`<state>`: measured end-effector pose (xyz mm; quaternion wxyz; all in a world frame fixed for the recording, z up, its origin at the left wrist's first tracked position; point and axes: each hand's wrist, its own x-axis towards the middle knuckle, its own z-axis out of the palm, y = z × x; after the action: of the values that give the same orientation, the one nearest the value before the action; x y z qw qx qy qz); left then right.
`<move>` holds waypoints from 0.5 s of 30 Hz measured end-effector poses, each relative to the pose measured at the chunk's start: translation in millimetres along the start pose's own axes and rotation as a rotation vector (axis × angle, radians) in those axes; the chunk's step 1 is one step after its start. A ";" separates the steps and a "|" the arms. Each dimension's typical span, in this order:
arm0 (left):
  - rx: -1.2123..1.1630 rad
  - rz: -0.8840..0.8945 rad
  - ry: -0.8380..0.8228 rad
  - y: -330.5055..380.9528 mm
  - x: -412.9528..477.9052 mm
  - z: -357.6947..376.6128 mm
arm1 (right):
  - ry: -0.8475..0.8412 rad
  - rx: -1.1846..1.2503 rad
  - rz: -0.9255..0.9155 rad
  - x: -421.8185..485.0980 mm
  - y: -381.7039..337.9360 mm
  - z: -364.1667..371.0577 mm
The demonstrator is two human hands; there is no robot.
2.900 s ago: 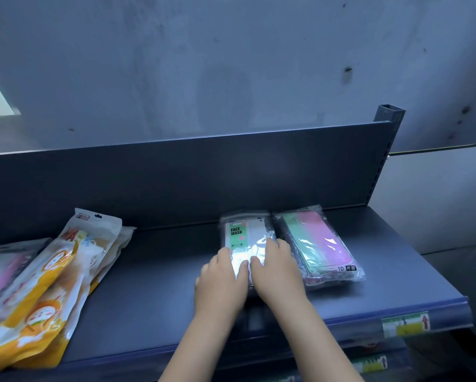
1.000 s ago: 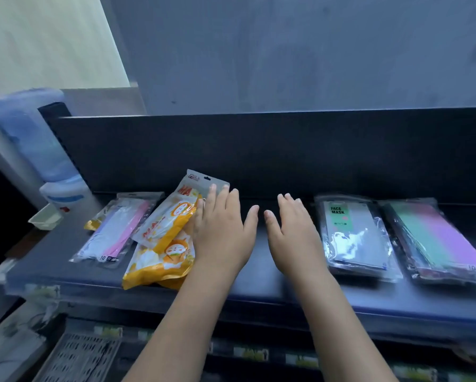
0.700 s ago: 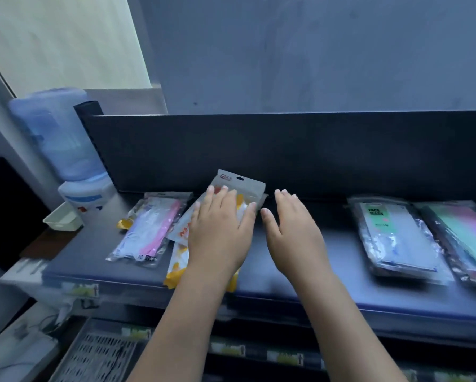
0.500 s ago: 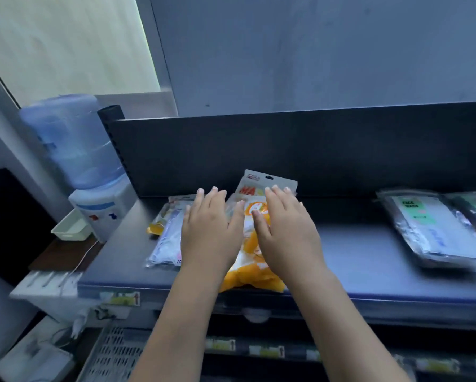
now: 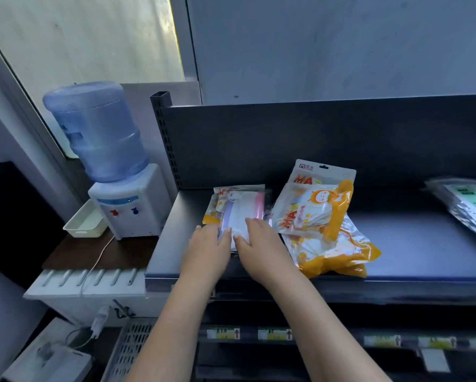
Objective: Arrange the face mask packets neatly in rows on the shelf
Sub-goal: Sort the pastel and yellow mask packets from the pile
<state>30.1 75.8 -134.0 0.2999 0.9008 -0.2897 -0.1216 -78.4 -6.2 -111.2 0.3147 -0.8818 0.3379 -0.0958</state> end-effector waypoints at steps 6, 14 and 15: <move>-0.132 0.004 -0.056 -15.2 5.1 -11.6 | 0.013 0.002 0.080 0.7 -12.1 19.4; -0.798 -0.166 -0.004 -32.6 5.9 -34.8 | 0.090 0.200 0.091 2.4 -19.8 33.5; -0.816 -0.183 -0.010 -36.6 6.3 -38.2 | 0.107 0.152 0.080 4.5 -18.6 34.8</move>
<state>66.6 113.8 -126.5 0.6187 0.7294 -0.1379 -0.2571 -51.8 18.5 -127.1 0.3658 -0.8348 0.3811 -0.1554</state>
